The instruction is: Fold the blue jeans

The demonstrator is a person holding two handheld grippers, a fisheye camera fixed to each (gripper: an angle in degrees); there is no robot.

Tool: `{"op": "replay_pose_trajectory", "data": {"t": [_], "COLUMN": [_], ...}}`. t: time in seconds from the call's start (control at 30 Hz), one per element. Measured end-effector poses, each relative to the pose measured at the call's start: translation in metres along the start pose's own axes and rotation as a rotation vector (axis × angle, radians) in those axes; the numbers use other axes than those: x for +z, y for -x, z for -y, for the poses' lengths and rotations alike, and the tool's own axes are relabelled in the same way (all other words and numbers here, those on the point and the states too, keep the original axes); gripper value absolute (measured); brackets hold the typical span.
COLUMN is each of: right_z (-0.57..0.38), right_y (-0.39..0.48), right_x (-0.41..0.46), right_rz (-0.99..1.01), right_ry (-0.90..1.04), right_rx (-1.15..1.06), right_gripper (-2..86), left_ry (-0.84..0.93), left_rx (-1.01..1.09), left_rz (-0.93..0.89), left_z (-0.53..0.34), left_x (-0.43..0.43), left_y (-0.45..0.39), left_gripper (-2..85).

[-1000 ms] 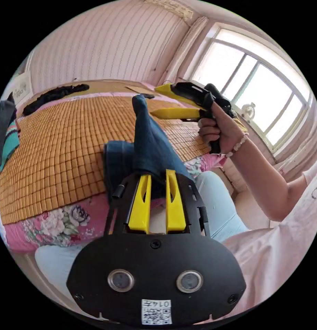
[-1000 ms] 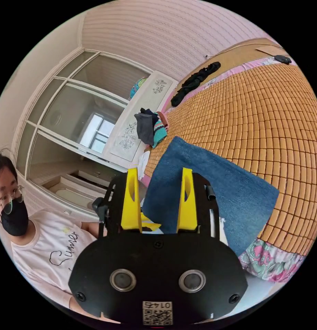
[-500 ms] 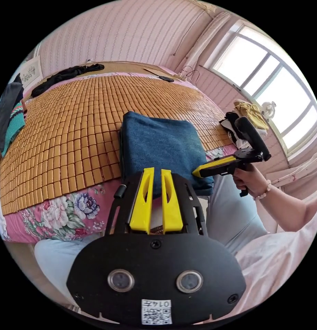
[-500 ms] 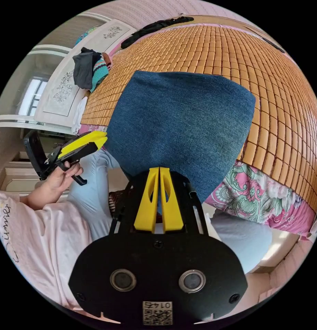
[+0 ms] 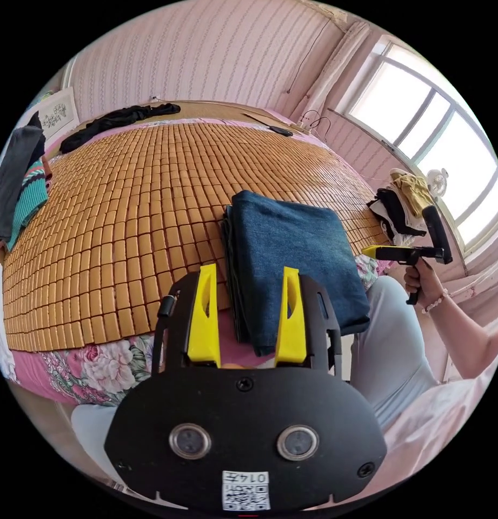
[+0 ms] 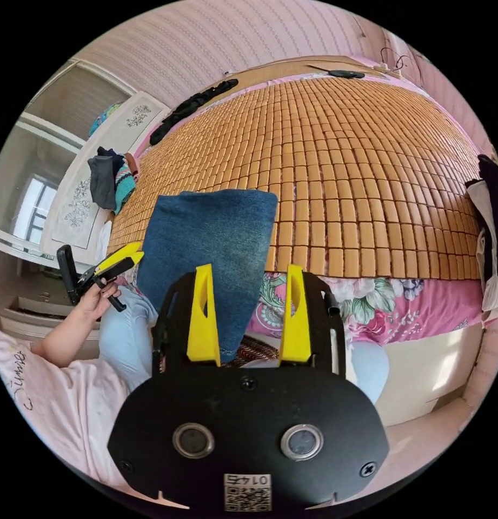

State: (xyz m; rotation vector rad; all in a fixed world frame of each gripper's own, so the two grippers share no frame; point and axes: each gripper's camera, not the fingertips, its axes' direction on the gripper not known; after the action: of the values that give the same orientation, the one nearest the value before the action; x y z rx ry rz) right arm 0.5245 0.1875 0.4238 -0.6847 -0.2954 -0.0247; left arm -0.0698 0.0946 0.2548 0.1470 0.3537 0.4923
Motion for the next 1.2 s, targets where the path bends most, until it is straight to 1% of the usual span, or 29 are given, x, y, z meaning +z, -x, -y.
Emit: {"op": "replay_pose_trajectory", "data": {"t": [0.03, 0.1, 0.17, 0.23, 0.3, 0.37, 0.43, 0.5, 0.57, 0.6, 0.63, 0.67, 0.73, 0.87, 0.93, 0.97, 1.03, 1.07, 1.1, 1.13, 1.17, 1.2], "right_z": [-0.003, -0.009, -0.018, -0.033, -0.047, -0.061, -0.069, -0.072, -0.075, -0.078, -0.080, -0.081, -0.086, -0.098, -0.110, -0.114, -0.132, -0.137, -0.148, -0.157, -0.159, -0.161], "right_y": [-0.004, -0.011, -0.020, -0.044, -0.057, -0.067, -0.074, -0.069, -0.052, -0.034, -0.013, -0.002, 0.038, 0.078, 0.085, 0.085, 0.074, 0.069, 0.059, 0.047, 0.040, 0.020], "right_x": [0.006, 0.014, 0.013, 0.018, 0.019, 0.021, 0.020, 0.015, -0.002, -0.018, -0.035, -0.043, -0.078, -0.149, -0.211, -0.229, -0.314, -0.338, -0.389, -0.439, -0.463, -0.507], "right_rz": [0.051, 0.125, 0.220, 0.408, 0.459, 0.484, 0.554, 0.554, 0.522, 0.494, 0.450, 0.425, 0.332, 0.233, 0.161, 0.137, 0.023, -0.013, -0.101, -0.190, -0.230, -0.306], "right_ry": [0.018, 0.030, -0.034, -0.090, -0.136, -0.156, -0.132, -0.086, -0.096, -0.118, -0.129, -0.130, -0.146, -0.221, -0.274, -0.287, -0.345, -0.365, -0.424, -0.471, -0.486, -0.508], "right_rx": [0.014, 0.037, 0.075, 0.187, 0.230, 0.289, 0.321, 0.307, 0.204, 0.107, 0.013, -0.027, -0.178, -0.342, -0.411, -0.425, -0.434, -0.425, -0.392, -0.350, -0.318, -0.222], "right_gripper": [18.2, 18.0, 16.4, 15.3, 13.2, 10.8, 8.9, 7.4, 5.5, 4.6, 3.8, 3.6, 2.9, 2.3, 2.3, 2.3, 2.6, 2.7, 3.0, 3.4, 3.7, 4.4], "left_ry": [0.023, 0.105, 0.113, 0.124, 0.129, 0.138, 0.136, 0.116, 0.105, 0.098, 0.095, 0.089, 0.066, -0.048, -0.096, -0.126, -0.179, -0.218, -0.269, -0.294, -0.308, -0.290], "left_rx": [-0.002, -0.025, -0.050, -0.060, -0.091, -0.060, -0.059, -0.065, -0.058, -0.053, -0.051, -0.046, -0.034, 0.006, 0.044, 0.075, 0.139, 0.200, 0.270, 0.294, 0.303, 0.287], "left_rz": [-0.028, -0.154, -0.180, -0.170, -0.187, -0.194, -0.238, -0.272, -0.265, -0.260, -0.260, -0.268, -0.295, -0.431, -0.486, -0.525, -0.605, -0.664, -0.736, -0.766, -0.804, -0.823], "left_z": [0.003, 0.013, 0.017, 0.023, 0.029, 0.033, 0.035, 0.036, 0.036, 0.035, 0.035, 0.034, 0.032, 0.039, 0.057, 0.074, 0.105, 0.129, 0.155, 0.169, 0.197, 0.224], "left_x": [0.005, 0.027, 0.036, 0.041, 0.046, 0.049, 0.050, 0.050, 0.048, 0.046, 0.045, 0.043, 0.039, 0.032, 0.031, 0.030, 0.028, 0.025, 0.020, 0.018, 0.018, 0.023], "left_y": [0.001, 0.008, 0.010, 0.010, 0.013, 0.016, 0.022, 0.028, 0.028, 0.028, 0.028, 0.027, 0.022, -0.011, -0.042, -0.069, -0.122, -0.163, -0.208, -0.232, -0.279, -0.324], "left_gripper": [16.9, 17.7, 18.3, 18.2, 17.5, 15.8, 13.0, 9.4, 7.7, 6.8, 6.4, 6.0, 5.6, 5.3, 5.3, 5.3, 5.3, 5.3, 5.5, 5.7, 6.1, 6.9]}}
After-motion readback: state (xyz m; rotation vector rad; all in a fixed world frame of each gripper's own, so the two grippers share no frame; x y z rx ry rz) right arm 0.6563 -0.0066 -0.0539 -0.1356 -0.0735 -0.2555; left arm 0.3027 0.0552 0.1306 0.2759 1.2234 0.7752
